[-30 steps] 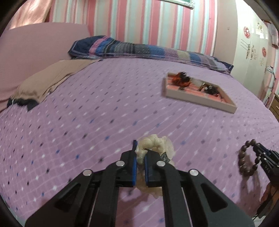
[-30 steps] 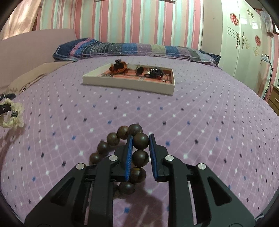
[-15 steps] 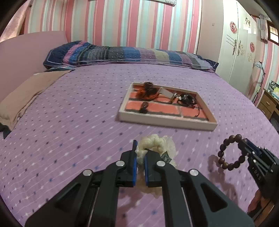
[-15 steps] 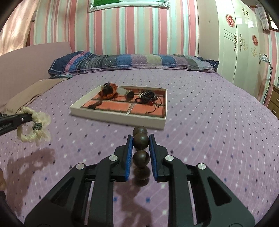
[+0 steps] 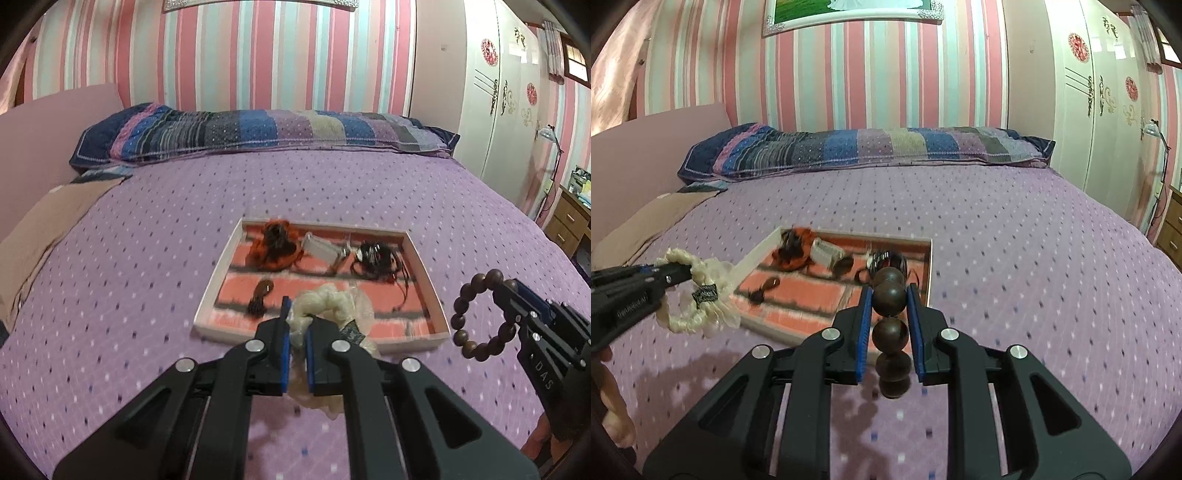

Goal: Organize jewelry
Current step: 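Carry the bead bracelet and cream scrunchie into the tray and open both tools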

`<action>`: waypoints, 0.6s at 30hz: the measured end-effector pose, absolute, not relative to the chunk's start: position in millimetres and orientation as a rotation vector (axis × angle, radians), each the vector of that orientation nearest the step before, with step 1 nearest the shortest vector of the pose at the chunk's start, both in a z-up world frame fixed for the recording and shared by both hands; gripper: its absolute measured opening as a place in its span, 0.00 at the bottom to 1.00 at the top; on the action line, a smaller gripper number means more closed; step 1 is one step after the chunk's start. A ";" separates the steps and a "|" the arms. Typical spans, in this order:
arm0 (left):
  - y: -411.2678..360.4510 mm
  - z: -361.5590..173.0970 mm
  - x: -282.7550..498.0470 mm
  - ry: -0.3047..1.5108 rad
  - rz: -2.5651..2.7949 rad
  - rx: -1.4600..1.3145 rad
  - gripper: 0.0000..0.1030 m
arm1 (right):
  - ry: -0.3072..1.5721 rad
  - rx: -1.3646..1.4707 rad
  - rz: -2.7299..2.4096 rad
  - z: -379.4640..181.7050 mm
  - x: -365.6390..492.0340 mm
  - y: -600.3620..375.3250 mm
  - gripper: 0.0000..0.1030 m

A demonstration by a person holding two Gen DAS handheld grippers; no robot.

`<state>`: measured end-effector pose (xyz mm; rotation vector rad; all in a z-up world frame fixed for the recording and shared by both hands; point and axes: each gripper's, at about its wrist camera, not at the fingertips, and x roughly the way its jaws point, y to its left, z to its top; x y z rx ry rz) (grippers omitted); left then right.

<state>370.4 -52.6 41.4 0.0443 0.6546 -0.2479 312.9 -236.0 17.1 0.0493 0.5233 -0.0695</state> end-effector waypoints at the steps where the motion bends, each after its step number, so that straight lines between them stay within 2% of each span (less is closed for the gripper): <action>1: -54.3 43.4 379.1 0.651 -0.243 0.047 0.07 | 0.523 0.050 -0.070 20.1 321.9 -236.8 0.19; 8: -60.1 35.2 438.5 0.661 -0.224 0.049 0.07 | 0.525 0.061 -0.071 22.0 384.8 -242.4 0.19; 18: -68.4 -43.3 501.2 0.819 -0.239 0.029 0.07 | 0.655 0.080 -0.073 -40.1 448.1 -243.9 0.19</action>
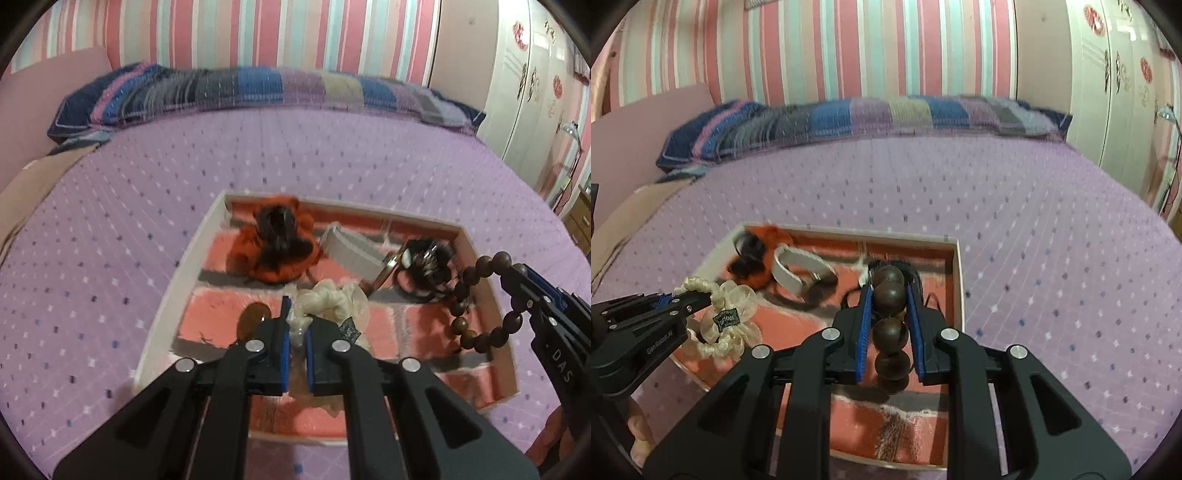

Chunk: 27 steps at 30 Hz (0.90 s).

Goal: Organize jewelry
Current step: 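Carry the bead bracelet and cream scrunchie into the tray and open both tools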

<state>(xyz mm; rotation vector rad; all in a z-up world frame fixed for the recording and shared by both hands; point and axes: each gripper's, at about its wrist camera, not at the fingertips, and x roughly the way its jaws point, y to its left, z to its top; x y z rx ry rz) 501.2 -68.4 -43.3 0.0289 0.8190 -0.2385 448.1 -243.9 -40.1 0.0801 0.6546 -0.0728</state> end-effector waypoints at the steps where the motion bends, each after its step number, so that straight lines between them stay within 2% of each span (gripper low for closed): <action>1: -69.5 -47.1 502.2 0.822 -0.236 0.036 0.07 | 0.662 0.076 -0.077 -45.8 449.5 -244.6 0.19; 10: -67.1 -85.7 508.4 0.857 -0.189 0.134 0.10 | 0.741 0.074 -0.100 -78.2 457.1 -260.5 0.19; 21: -65.2 -94.4 513.0 0.879 -0.195 0.124 0.11 | 0.850 0.028 -0.099 -102.7 471.0 -253.5 0.19; 23: -64.1 -92.9 511.8 0.879 -0.196 0.125 0.17 | 0.870 0.013 -0.096 -105.9 472.3 -250.1 0.20; 25: -64.5 -89.2 507.5 0.861 -0.194 0.132 0.47 | 0.875 0.000 -0.097 -107.0 471.9 -248.1 0.22; 27: -63.5 -82.8 500.6 0.824 -0.181 0.141 0.57 | 0.884 -0.002 -0.086 -106.5 471.9 -246.8 0.29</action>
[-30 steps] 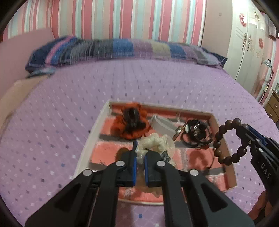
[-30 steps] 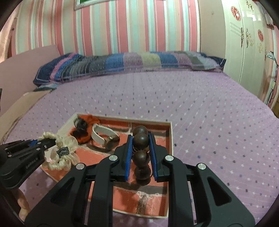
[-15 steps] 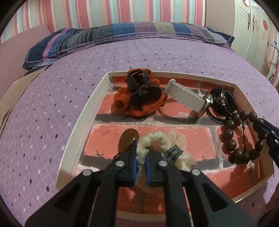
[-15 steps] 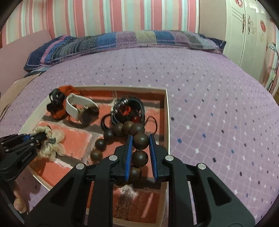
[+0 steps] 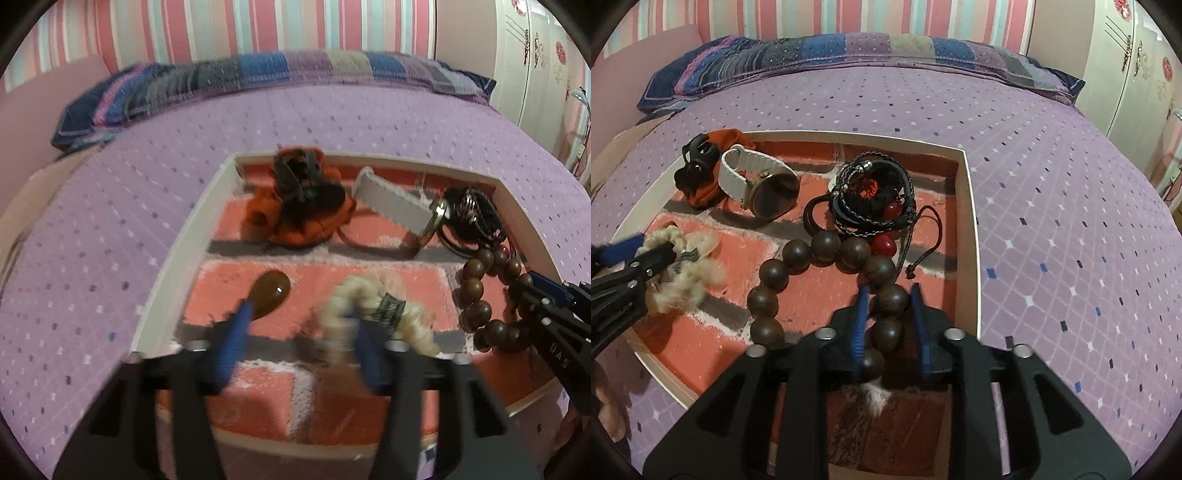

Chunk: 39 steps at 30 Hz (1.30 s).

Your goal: Organize jewelry

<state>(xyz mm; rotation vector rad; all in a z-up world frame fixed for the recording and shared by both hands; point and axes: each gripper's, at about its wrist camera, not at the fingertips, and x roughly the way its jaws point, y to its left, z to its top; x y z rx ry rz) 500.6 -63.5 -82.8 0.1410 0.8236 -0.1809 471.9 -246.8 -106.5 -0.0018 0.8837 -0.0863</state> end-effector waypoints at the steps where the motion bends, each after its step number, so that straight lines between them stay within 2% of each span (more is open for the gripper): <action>1: -63.2 -79.1 497.6 0.818 -0.189 0.141 0.57 | 0.890 0.005 -0.074 -105.4 471.2 -245.9 0.35; 2: -62.8 -76.4 495.9 0.816 -0.193 0.139 0.57 | 0.888 0.007 -0.068 -103.8 469.6 -244.9 0.48; 5: -59.2 -66.6 488.7 0.806 -0.191 0.140 0.58 | 0.840 0.015 -0.070 -87.1 457.7 -244.4 0.67; 6: -56.0 -62.9 485.3 0.803 -0.188 0.135 0.61 | 0.830 0.021 -0.069 -82.4 455.2 -244.2 0.69; 8: -48.5 -55.3 477.2 0.792 -0.175 0.122 0.68 | 0.805 0.034 -0.075 -71.1 445.2 -247.7 0.80; 10: -37.5 -46.5 466.6 0.775 -0.154 0.103 0.78 | 0.795 0.041 -0.073 -63.7 435.9 -250.5 0.87; 13: -21.1 -35.5 448.0 0.757 -0.137 0.075 0.85 | 0.775 0.035 -0.090 -54.6 416.7 -251.7 0.95; 24: -6.2 -10.2 346.8 0.684 -0.065 0.117 0.88 | 0.689 0.011 -0.054 -28.9 320.9 -223.6 0.96; 26: 0.0 -5.5 324.3 0.672 -0.058 0.086 0.91 | 0.667 0.015 -0.041 -23.1 299.0 -218.4 0.96; 39: 19.3 -0.9 222.8 0.604 -0.002 0.059 0.93 | 0.605 0.026 -0.045 -9.9 212.7 -202.8 0.96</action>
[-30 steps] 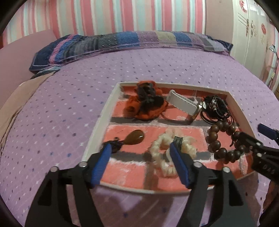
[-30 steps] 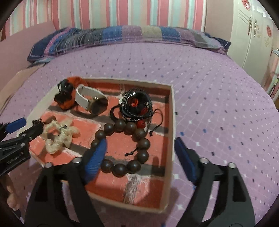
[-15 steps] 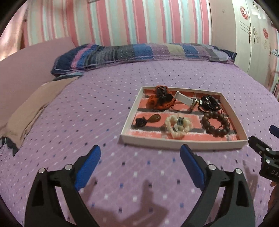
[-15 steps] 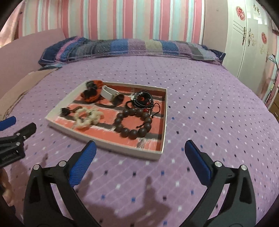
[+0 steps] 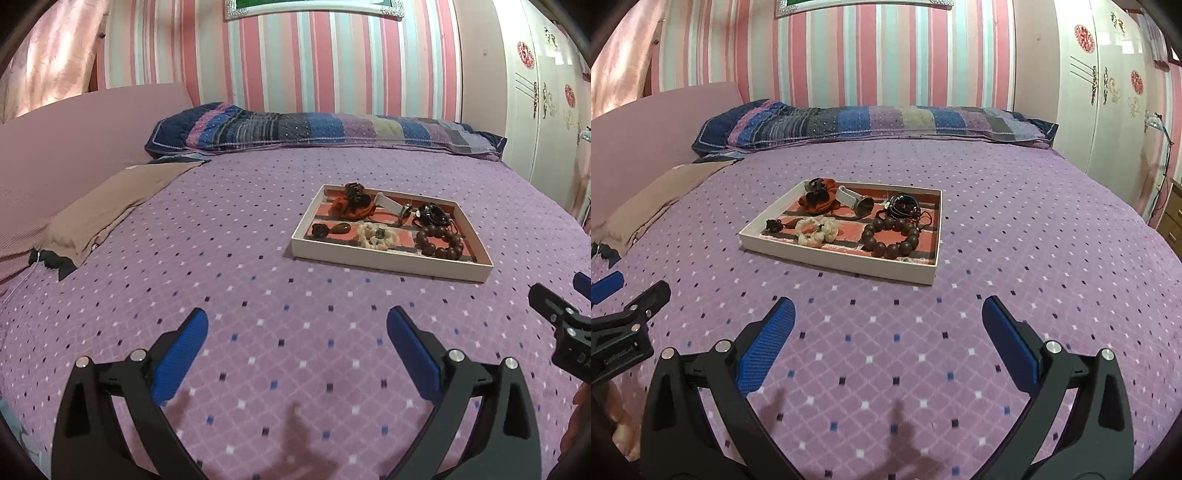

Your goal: Organize jewelry

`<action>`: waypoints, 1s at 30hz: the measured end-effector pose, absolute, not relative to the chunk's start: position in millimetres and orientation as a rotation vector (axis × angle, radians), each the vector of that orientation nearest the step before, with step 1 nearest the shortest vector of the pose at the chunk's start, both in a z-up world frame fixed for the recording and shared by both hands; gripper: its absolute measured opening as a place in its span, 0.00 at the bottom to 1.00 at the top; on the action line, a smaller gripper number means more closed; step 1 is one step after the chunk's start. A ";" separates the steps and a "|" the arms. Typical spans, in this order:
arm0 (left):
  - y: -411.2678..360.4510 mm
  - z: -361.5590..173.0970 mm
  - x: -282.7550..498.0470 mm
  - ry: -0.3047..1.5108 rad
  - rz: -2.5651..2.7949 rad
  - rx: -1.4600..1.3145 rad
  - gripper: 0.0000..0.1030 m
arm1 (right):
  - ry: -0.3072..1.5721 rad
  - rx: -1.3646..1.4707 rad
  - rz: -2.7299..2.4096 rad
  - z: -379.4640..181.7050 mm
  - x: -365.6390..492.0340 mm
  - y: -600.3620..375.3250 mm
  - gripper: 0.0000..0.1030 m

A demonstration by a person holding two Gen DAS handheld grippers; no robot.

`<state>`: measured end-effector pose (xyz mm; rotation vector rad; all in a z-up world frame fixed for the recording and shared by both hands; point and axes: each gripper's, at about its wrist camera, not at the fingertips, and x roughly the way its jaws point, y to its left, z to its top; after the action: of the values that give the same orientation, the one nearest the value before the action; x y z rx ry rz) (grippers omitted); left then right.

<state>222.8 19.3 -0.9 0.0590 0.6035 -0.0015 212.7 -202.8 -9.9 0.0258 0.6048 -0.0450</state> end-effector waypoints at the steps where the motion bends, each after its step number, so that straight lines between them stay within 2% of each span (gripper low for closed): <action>1: 19.0 0.1 218.4 0.598 -0.002 0.062 0.94 | 0.598 0.020 -0.055 -8.8 209.3 -201.7 0.96; 30: 13.7 11.1 199.1 0.565 -0.027 0.060 0.94 | 0.537 -0.017 -0.082 3.9 180.3 -191.8 0.96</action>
<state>199.1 13.7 11.1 0.0602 0.5650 -0.0266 180.3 -191.8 3.9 -0.0168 0.5366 -0.0819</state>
